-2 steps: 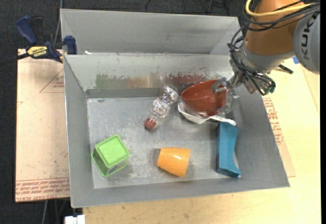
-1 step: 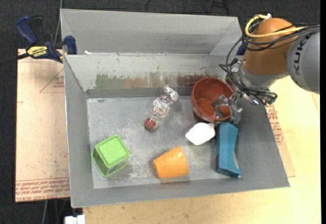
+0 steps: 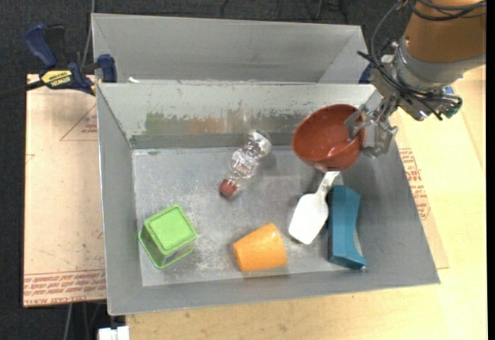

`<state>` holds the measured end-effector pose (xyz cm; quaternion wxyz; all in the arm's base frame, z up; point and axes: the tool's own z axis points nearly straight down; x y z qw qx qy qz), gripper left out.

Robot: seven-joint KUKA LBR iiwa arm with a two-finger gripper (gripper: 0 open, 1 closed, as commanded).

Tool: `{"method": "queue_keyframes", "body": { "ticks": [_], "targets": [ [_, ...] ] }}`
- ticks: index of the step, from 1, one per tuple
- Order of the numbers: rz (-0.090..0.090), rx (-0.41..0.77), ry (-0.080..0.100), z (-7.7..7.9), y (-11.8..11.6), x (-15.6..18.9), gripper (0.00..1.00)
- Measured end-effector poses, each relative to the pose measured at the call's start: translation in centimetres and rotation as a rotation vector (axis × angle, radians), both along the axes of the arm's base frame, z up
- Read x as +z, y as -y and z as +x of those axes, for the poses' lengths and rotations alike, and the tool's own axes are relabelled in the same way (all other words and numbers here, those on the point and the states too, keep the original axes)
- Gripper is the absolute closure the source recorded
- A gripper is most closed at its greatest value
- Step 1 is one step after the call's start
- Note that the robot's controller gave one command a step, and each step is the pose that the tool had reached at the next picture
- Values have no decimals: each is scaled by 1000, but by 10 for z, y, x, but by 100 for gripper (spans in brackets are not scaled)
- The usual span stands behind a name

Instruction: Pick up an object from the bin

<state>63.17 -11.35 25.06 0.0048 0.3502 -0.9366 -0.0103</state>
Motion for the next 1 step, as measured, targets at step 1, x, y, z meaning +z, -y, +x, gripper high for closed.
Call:
{"method": "queue_keyframes", "body": {
  "ticks": [1],
  "targets": [
    [2, 36, 0, -13, 15, -16, 100]
  ]
}}
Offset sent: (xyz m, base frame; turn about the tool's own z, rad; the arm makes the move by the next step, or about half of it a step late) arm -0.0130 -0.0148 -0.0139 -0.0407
